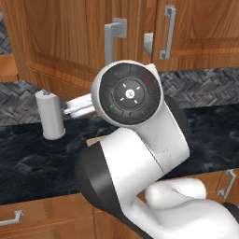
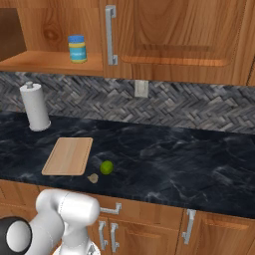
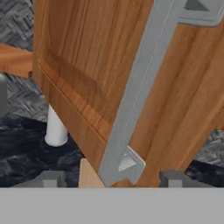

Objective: Open the cabinet. Place the bowl and condiment on the counter. Then place the lime and garlic on the cutting board.

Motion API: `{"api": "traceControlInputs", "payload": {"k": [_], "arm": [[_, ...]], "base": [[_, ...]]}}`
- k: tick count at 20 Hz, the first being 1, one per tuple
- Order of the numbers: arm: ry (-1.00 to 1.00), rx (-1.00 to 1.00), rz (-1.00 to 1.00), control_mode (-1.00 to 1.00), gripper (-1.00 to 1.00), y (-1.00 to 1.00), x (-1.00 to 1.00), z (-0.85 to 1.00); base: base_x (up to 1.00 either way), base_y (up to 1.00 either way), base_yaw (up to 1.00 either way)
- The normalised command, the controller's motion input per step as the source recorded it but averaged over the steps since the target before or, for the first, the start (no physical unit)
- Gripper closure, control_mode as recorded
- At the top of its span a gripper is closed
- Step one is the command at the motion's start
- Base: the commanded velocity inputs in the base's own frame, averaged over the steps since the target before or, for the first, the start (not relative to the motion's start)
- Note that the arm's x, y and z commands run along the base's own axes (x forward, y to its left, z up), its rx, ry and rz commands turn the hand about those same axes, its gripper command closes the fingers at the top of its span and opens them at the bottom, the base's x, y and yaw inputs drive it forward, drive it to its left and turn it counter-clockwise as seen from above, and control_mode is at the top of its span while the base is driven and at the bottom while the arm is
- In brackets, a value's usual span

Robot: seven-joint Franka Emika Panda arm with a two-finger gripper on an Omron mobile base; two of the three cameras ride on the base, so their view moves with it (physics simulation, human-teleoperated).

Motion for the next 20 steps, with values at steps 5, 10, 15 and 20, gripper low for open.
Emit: {"api": "traceControlInputs", "payload": {"k": [5,10,15,20], "arm": [[0.00,0.00,-0.11,-1.00,-1.00,-0.32,-1.00,0.00],[0.01,0.05,-0.02,-1.00,-1.00,-0.91,-0.54,-0.20],[0.00,0.11,0.00,-1.00,-1.00,-1.00,-0.11,-0.45],[0.03,0.15,0.01,-1.00,-1.00,-1.00,-0.10,-0.64]], "base": [[0.00,0.00,0.00],[0.00,0.00,0.00],[0.00,0.00,0.00],[0.00,0.00,0.00]]}}
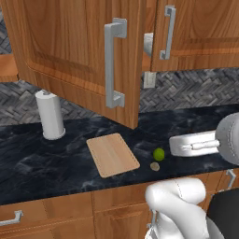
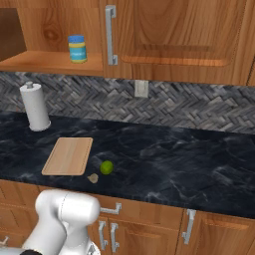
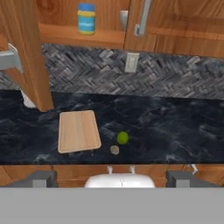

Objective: Open the cabinet. Place the bowl and condiment on the counter. Then place the lime and garlic on the cutting board.

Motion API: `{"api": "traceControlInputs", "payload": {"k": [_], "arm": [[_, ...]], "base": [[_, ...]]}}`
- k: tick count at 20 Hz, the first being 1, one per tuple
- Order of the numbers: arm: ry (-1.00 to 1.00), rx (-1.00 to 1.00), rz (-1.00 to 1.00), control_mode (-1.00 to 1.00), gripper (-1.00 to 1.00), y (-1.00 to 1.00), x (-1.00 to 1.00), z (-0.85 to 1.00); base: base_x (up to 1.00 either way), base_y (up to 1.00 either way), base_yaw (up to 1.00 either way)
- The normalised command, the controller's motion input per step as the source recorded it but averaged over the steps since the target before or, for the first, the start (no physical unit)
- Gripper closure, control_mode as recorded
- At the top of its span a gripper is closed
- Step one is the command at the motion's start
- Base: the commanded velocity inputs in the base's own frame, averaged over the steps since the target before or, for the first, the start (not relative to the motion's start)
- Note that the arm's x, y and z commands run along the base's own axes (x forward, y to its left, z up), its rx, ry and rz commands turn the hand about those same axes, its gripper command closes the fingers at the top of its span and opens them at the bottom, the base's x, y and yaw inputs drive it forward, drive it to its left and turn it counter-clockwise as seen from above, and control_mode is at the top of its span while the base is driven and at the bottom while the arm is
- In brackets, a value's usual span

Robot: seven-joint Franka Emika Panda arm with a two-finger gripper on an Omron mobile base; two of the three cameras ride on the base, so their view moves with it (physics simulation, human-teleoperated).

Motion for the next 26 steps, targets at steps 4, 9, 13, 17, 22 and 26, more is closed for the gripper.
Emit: {"api": "traceControlInputs", "payload": {"k": [4,9,13,17,22,26], "arm": [[0.00,0.20,0.07,-1.00,-1.00,-1.00,0.00,-0.51],[0.08,0.12,0.17,-1.00,-1.00,-0.55,0.24,-0.07],[0.00,0.13,0.04,-1.00,-1.00,-0.28,0.18,0.01],[-0.04,0.02,0.00,-1.00,-1.00,-0.07,0.18,-0.01],[0.01,0.11,0.03,-1.00,-1.00,0.00,0.15,-0.18],[0.00,0.30,0.00,-1.00,-1.00,0.00,0.17,0.00]], "base": [[0.00,0.00,0.00],[0.00,0.00,0.00],[0.00,0.00,0.00],[0.00,0.00,0.00],[0.00,0.00,0.00],[0.00,0.00,0.00]]}}
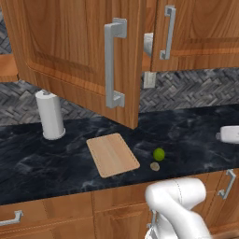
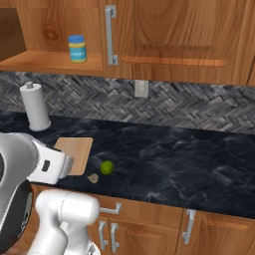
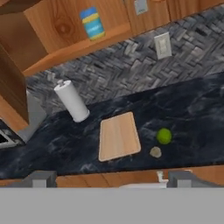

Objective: Open the cabinet. Place the bowl and condiment on the counter. Then place the lime and garlic on the cutting board.

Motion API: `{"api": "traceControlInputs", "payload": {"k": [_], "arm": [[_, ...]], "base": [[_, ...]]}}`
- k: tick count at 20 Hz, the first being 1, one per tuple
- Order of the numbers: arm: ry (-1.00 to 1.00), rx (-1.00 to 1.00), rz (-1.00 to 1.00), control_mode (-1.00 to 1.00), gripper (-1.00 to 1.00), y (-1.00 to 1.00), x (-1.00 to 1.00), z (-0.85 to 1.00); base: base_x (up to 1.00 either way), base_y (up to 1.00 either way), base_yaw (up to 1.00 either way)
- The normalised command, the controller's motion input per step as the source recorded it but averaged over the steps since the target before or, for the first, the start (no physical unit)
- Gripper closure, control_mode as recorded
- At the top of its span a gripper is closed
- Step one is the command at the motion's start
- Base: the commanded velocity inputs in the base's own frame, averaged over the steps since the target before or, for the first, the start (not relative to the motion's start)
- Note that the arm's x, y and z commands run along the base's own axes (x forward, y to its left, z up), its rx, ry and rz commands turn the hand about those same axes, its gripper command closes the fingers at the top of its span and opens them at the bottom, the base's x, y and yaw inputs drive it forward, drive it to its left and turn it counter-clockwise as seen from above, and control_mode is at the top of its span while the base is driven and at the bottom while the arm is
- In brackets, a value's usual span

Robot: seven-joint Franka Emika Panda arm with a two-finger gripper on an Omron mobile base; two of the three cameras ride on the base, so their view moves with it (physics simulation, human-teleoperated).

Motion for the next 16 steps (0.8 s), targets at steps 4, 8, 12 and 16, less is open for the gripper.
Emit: {"api": "traceControlInputs", "payload": {"k": [4,8,12,16], "arm": [[-0.05,0.40,0.00,-1.00,-1.00,0.00,0.03,0.00],[-0.08,0.41,0.00,-1.00,-1.00,0.00,0.00,0.00],[-0.01,0.28,0.00,-1.00,-1.00,0.09,0.00,0.19],[0.00,0.22,0.00,-1.00,-1.00,0.24,0.03,0.39]], "base": [[0.00,0.00,0.00],[0.00,0.00,0.00],[0.00,0.00,0.00],[0.00,0.00,0.00]]}}
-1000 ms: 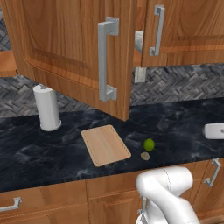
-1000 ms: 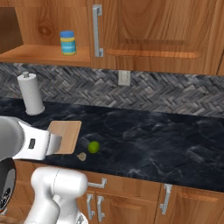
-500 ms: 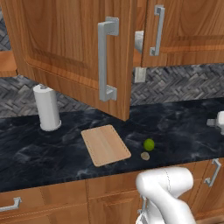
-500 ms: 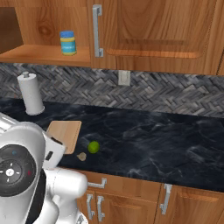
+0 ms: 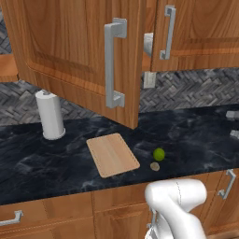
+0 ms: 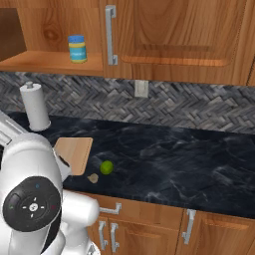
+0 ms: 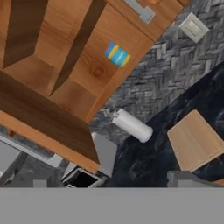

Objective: Open the cabinet. Place the bowl and condiment on the counter. Then place the lime and garlic on the cutting board.

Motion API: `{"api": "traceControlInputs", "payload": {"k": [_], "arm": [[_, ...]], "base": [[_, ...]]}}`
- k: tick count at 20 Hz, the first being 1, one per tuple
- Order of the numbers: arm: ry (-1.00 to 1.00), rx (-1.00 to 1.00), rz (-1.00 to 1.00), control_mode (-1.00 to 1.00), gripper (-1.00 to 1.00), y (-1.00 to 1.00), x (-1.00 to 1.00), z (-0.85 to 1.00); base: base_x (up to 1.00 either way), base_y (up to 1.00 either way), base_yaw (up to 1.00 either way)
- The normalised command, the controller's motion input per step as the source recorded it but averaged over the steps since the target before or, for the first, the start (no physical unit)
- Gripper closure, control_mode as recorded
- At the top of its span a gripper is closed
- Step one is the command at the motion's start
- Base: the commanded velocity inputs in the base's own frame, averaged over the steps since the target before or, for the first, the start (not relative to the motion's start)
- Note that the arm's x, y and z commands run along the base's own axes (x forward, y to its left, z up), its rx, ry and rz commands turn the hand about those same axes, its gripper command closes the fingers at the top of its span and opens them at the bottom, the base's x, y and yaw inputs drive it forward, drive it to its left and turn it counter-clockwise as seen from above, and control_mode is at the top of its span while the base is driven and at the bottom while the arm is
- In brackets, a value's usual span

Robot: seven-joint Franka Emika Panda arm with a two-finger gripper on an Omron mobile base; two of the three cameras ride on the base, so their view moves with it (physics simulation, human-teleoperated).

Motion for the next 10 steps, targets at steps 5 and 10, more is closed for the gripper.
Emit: {"api": "traceControlInputs", "payload": {"k": [5,10], "arm": [[0.03,0.12,0.00,-1.00,-1.00,0.51,0.18,0.32],[0.00,0.05,0.00,-1.00,-1.00,0.53,0.13,0.23]], "base": [[0.00,0.00,0.00],[0.00,0.00,0.00]]}}
